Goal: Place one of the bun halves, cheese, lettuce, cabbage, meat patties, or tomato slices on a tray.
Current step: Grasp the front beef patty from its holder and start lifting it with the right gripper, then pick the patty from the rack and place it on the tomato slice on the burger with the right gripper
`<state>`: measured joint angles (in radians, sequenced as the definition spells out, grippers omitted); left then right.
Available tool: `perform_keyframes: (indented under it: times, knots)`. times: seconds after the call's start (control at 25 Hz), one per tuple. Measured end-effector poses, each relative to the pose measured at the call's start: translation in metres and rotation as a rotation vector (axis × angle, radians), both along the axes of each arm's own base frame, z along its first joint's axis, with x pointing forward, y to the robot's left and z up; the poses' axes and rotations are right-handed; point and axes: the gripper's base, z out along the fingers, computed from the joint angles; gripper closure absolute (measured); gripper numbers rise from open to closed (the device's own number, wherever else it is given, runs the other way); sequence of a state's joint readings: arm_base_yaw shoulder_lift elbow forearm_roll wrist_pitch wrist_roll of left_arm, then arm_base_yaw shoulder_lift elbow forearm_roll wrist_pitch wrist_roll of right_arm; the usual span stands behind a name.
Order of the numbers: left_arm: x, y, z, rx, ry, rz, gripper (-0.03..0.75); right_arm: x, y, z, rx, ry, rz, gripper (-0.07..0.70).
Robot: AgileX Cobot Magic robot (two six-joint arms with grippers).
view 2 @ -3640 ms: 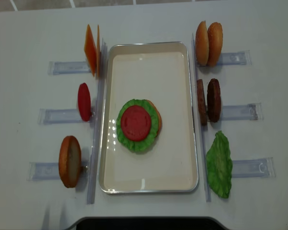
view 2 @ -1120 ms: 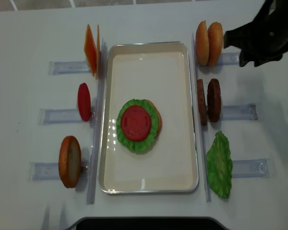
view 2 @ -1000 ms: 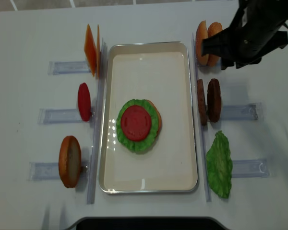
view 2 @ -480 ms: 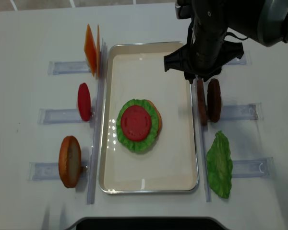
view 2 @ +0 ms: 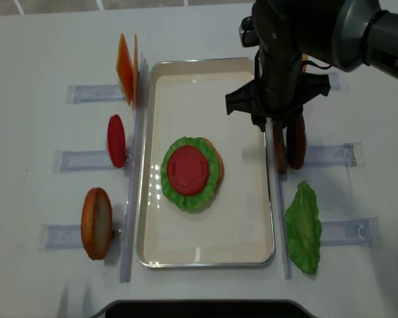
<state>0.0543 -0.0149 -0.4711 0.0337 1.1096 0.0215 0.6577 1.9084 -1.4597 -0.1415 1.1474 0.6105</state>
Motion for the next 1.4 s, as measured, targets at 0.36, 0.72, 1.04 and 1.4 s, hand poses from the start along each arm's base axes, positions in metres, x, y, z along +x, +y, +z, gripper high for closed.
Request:
perform_keyframes:
  times: [0.36, 0.72, 1.04, 1.4]
  knots:
    - [0.000, 0.000, 0.000, 0.000, 0.000, 0.000, 0.370, 0.002, -0.001, -0.022, -0.072, 0.054, 0.021, 0.467]
    - [0.000, 0.000, 0.000, 0.000, 0.000, 0.000, 0.370, 0.011, 0.010, 0.019, -0.018, 0.002, 0.081, 0.526]
    - [0.000, 0.000, 0.000, 0.000, 0.000, 0.000, 0.370, 0.000, 0.049, 0.047, 0.374, 0.050, 0.299, 0.526]
    - [0.000, 0.000, 0.000, 0.000, 0.000, -0.001, 0.370, -0.017, 0.077, 0.013, 0.852, 0.009, 0.466, 0.526]
